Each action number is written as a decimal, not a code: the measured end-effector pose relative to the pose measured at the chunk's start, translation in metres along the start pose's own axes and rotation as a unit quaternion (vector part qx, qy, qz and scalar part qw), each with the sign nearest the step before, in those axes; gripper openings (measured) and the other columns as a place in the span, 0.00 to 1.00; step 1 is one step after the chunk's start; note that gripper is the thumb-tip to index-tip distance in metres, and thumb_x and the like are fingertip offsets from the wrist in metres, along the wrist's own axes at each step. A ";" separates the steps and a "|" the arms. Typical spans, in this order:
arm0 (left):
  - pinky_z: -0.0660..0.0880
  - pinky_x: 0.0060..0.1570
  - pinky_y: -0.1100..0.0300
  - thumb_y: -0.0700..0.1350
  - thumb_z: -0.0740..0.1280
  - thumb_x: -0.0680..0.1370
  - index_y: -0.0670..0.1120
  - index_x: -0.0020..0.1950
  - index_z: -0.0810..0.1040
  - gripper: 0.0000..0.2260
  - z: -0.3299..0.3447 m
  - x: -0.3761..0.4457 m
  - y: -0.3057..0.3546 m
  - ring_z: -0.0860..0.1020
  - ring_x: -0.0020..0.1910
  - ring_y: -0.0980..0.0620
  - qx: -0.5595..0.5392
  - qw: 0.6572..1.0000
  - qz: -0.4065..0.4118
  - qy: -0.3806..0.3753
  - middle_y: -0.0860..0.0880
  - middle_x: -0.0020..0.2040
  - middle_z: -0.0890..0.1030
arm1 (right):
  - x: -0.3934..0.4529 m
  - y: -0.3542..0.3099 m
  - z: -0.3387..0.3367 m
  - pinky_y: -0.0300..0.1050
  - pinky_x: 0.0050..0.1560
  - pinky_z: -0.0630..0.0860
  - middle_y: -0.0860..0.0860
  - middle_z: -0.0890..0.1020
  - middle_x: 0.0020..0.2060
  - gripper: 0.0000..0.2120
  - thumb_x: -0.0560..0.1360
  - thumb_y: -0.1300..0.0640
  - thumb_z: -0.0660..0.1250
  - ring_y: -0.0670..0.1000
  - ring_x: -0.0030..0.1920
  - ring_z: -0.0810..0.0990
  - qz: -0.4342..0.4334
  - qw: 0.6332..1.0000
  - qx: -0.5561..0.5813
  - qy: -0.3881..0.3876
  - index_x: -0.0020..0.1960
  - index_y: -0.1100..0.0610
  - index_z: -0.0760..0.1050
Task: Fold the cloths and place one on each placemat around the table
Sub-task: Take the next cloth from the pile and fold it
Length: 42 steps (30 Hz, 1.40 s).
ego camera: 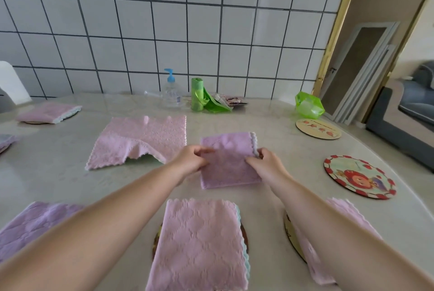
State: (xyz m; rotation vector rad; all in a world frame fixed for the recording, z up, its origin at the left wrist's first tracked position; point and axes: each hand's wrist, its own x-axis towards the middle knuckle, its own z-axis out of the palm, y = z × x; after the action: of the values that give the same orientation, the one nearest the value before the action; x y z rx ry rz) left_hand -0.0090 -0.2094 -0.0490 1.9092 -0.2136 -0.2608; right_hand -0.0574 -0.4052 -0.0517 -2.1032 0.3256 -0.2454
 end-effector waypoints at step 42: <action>0.77 0.55 0.56 0.37 0.67 0.74 0.40 0.62 0.76 0.16 0.295 0.055 0.085 0.80 0.51 0.47 -0.002 0.987 0.094 -0.127 0.41 0.55 0.80 | 0.009 0.176 -0.223 0.39 0.63 0.64 0.52 0.71 0.63 0.14 0.76 0.63 0.61 0.50 0.61 0.71 0.034 0.922 0.023 0.386 0.60 0.57 0.77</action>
State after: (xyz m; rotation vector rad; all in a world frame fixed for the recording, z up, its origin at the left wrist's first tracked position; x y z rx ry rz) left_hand -0.0418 -0.5183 -0.0725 1.8349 -0.5597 -0.3769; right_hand -0.1393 -0.6755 -0.0847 -1.8587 0.8428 -1.0357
